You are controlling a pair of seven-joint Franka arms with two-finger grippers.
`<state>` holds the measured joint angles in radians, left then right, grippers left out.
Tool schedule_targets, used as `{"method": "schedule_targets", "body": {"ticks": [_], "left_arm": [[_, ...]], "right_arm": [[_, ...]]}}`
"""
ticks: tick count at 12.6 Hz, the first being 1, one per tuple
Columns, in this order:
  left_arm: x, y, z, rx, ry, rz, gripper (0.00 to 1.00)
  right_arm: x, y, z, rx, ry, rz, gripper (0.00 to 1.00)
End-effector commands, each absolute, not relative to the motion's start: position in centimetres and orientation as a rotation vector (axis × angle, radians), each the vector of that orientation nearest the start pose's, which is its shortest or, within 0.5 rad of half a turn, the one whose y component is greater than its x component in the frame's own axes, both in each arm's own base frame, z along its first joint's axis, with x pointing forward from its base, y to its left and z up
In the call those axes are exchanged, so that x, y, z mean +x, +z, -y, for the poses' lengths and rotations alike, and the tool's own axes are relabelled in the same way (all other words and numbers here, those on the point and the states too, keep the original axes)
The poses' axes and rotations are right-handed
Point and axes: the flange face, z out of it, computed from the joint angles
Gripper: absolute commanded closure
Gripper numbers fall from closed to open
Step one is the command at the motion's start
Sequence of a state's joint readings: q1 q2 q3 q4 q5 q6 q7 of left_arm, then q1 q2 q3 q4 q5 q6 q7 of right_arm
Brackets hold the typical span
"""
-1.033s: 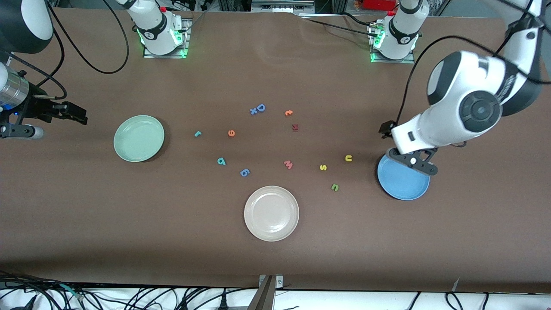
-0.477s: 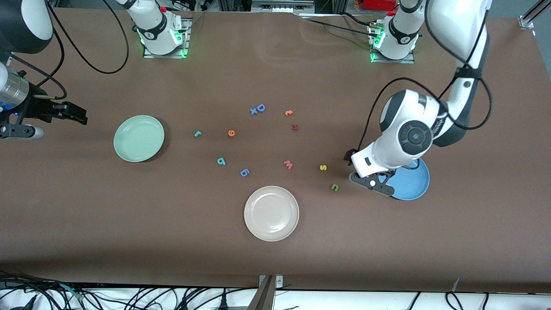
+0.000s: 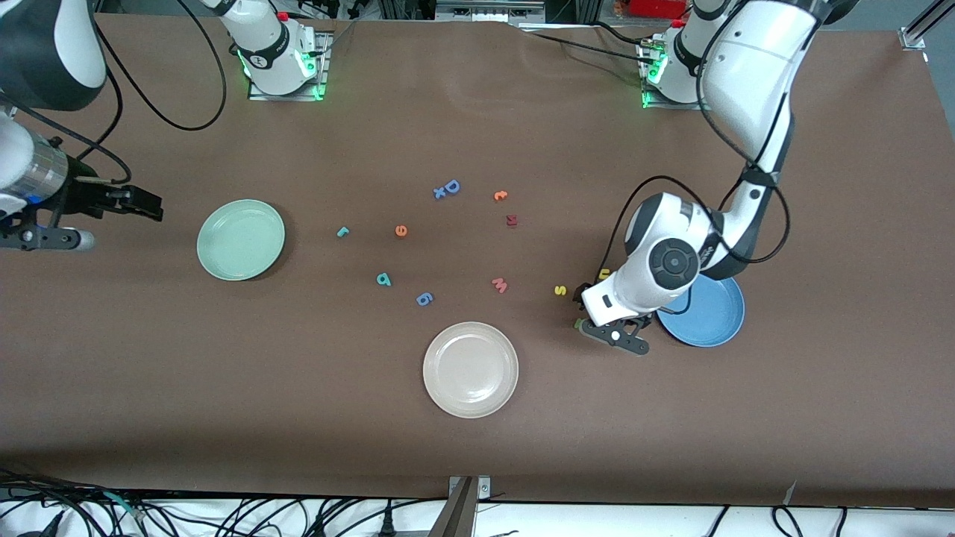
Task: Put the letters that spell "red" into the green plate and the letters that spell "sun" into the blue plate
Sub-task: 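Grasp the green u with the left gripper while the right gripper reaches the b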
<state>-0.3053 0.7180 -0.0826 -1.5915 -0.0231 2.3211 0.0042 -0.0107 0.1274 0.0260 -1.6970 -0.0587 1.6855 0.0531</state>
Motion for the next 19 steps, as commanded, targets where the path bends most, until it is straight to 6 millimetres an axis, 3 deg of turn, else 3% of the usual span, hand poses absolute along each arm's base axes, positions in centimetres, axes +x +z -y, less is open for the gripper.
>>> {"method": "schedule_targets", "body": {"ticks": [1, 5, 8, 9, 10, 11, 12, 15, 18, 19], "left_arm": [[65.1, 20.2, 26.6, -3.172, -0.022, -0.554, 0.08], [64.2, 16.6, 28.2, -3.159, -0.035, -0.600, 0.14], [64.6, 16.6, 27.6, -3.101, -0.058, -0.657, 0.26], [64.5, 16.5, 27.6, -3.099, -0.057, -0.664, 0.43], [64.5, 16.6, 27.7, -3.099, -0.059, -0.666, 0.72], [64.5, 16.7, 27.8, -3.102, -0.058, -0.660, 0.81], [64.6, 16.8, 27.7, -3.102, -0.061, -0.660, 0.82], [64.7, 17.7, 27.5, -3.120, -0.058, -0.604, 0.85], [65.4, 21.3, 26.3, -3.115, -0.022, -0.585, 0.87], [65.6, 23.4, 25.6, -3.111, -0.001, -0.574, 0.87]], "right_arm": [[59.3, 47.0, -5.4, -3.220, 0.246, -0.106, 0.01], [60.5, 41.6, -14.4, -3.215, 0.187, -0.006, 0.01], [61.0, 37.5, -20.0, -3.167, 0.136, 0.070, 0.01], [61.5, 35.2, -21.5, -3.158, 0.092, 0.102, 0.01], [61.7, 32.5, -23.5, -3.145, 0.047, 0.143, 0.01], [61.6, 30.5, -25.8, -3.130, -0.002, 0.193, 0.01], [61.3, 28.5, -27.3, -3.125, -0.011, 0.229, 0.01], [59.6, 24.6, -30.0, -3.134, 0.066, 0.322, 0.01], [58.5, 21.8, -31.4, -3.139, 0.112, 0.359, 0.01], [58.6, 21.0, -31.4, -3.136, 0.101, 0.359, 0.01]]}}
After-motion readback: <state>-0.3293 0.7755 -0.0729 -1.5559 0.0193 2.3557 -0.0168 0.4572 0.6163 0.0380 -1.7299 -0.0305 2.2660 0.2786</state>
